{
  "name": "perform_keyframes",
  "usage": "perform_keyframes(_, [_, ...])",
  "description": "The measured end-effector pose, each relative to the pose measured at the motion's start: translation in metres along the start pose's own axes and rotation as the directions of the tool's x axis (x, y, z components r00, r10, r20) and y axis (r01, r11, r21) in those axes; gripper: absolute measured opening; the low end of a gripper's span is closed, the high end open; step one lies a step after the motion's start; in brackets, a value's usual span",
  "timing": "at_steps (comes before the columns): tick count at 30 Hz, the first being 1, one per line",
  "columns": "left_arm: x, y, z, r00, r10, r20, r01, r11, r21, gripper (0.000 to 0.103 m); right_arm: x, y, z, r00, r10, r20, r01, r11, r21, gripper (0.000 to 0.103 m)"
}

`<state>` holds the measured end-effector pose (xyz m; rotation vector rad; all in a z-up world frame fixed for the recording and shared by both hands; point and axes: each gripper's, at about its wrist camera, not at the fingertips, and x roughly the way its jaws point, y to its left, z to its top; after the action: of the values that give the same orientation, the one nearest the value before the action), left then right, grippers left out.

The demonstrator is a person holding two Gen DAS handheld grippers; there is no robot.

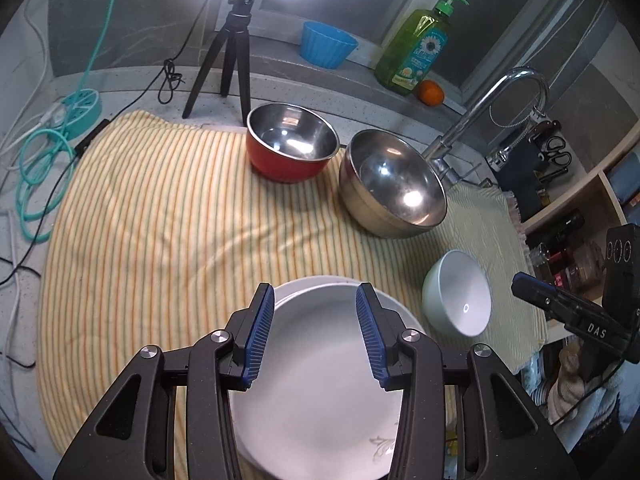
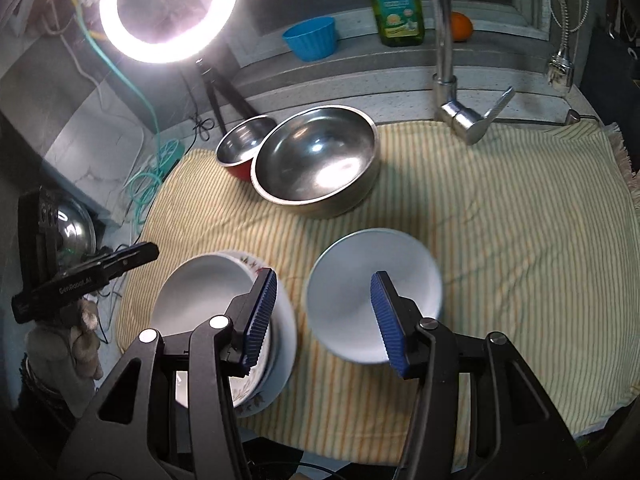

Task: Organize plates and bowls
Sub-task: 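Open the right gripper and release the white leaf-pattern plate, then reach the right gripper to the large steel bowl rim and close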

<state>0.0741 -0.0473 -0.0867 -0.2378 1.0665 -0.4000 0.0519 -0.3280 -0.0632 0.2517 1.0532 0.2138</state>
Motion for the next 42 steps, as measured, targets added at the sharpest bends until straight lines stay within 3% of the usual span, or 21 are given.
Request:
perform_keyframes(12, [0.034,-0.026,0.027,0.999,-0.038,0.015,0.038,0.998,-0.047,0.041,0.028,-0.056,0.053,0.998,0.053,-0.020,-0.051,0.995,0.086,0.051])
perform_keyframes(20, [0.068,-0.027,0.051,0.999,-0.044,-0.001,0.044,0.994,-0.101,0.041,0.063,-0.070,0.076,0.993,0.097,-0.066,-0.089,0.989,0.114,0.051])
perform_keyframes(28, [0.096,-0.016,0.068,0.998,-0.068,-0.018,0.063,0.981,-0.185,0.041,0.093,-0.077,0.096,0.988,0.113,-0.101,-0.101,0.988,0.119,0.041])
perform_keyframes(34, [0.104,-0.020,0.073,0.997,-0.069,-0.028,0.063,0.982,-0.177,0.041,0.109,-0.080,0.101,0.984,0.129,-0.124,-0.111,0.984,0.140,0.036])
perform_keyframes(42, [0.118,-0.021,0.078,0.996,-0.076,-0.052,0.066,0.984,-0.167,0.037,0.124,-0.076,0.105,0.980,0.135,-0.148,-0.114,0.983,0.141,0.020])
